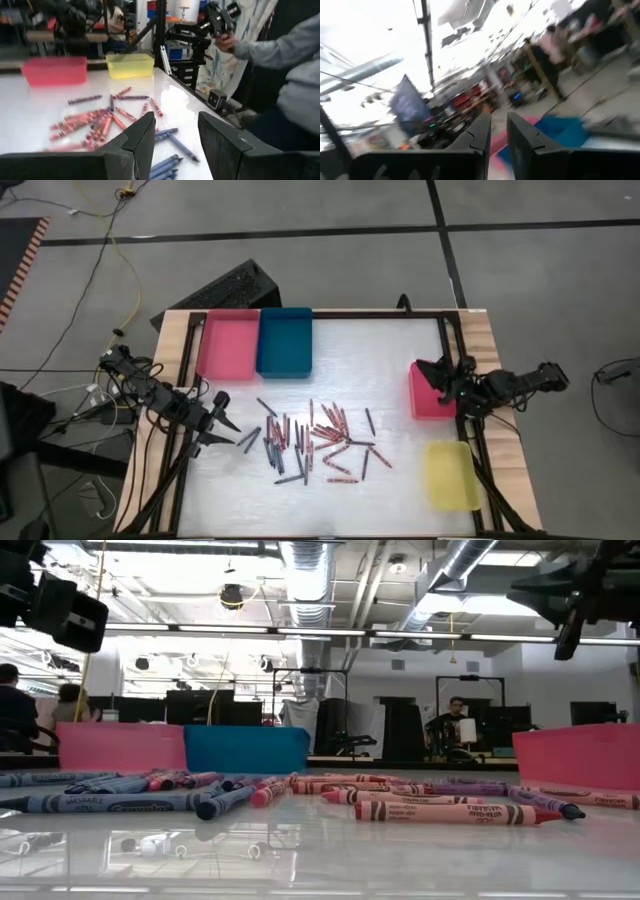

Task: Sort crayons
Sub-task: Put the blue crayon into the large red bin

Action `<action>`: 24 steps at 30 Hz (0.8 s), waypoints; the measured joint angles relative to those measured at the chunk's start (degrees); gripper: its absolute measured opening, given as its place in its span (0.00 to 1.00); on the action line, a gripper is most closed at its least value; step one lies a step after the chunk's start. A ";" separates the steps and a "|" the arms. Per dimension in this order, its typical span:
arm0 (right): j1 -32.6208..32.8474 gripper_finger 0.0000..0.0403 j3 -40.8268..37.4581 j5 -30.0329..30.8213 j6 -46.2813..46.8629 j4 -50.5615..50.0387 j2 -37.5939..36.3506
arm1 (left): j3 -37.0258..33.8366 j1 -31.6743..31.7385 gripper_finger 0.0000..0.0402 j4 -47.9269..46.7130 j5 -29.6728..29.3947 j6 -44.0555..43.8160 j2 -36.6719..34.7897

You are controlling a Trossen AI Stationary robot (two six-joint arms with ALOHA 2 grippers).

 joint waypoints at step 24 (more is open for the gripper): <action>-5.33 0.18 39.80 -3.92 -2.06 -29.81 42.10 | -0.04 0.00 0.35 11.30 -21.14 1.14 -0.02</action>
